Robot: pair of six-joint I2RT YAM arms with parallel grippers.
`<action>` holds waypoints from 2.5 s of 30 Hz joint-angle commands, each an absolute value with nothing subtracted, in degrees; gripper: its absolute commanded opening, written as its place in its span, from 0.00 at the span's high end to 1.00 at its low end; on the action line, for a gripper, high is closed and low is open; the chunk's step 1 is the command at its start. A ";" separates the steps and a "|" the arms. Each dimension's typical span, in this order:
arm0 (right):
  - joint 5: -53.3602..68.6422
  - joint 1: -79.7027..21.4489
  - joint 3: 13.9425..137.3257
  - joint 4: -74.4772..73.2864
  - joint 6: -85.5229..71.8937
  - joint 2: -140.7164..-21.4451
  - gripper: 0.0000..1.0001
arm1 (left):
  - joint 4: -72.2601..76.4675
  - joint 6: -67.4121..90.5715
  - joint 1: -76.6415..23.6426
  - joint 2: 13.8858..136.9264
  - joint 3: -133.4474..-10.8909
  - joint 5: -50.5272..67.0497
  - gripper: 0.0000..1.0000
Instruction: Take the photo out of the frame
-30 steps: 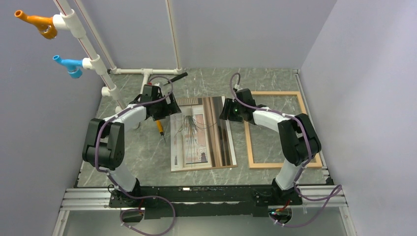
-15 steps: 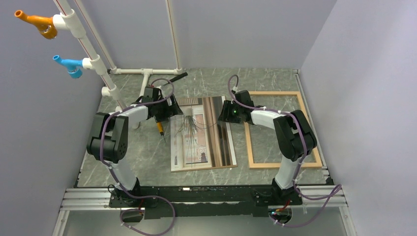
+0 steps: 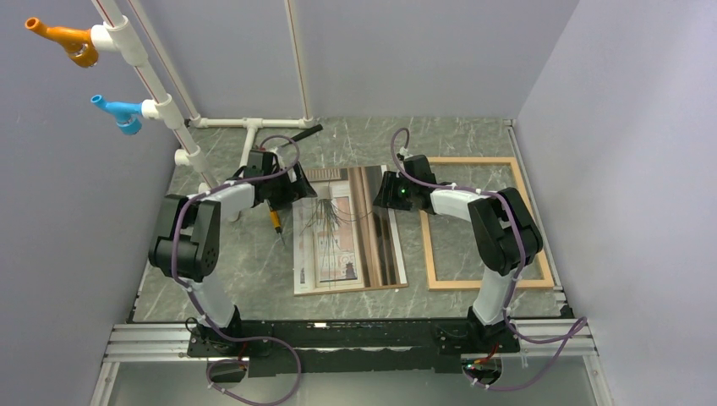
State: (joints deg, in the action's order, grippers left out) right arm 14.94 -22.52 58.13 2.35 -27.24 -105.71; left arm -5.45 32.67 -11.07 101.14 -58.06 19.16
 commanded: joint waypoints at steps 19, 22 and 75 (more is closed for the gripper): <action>13.29 -22.32 58.91 -2.17 -26.01 -105.22 0.46 | -0.64 37.25 -12.80 97.13 -57.49 24.01 0.01; 12.82 -22.24 59.61 -3.28 -25.46 -104.11 0.46 | -0.47 37.37 -12.83 98.43 -57.82 24.28 0.01; 11.05 -21.53 59.47 -5.13 -21.54 -104.89 0.18 | -10.95 30.84 -14.81 101.20 -61.37 15.40 0.01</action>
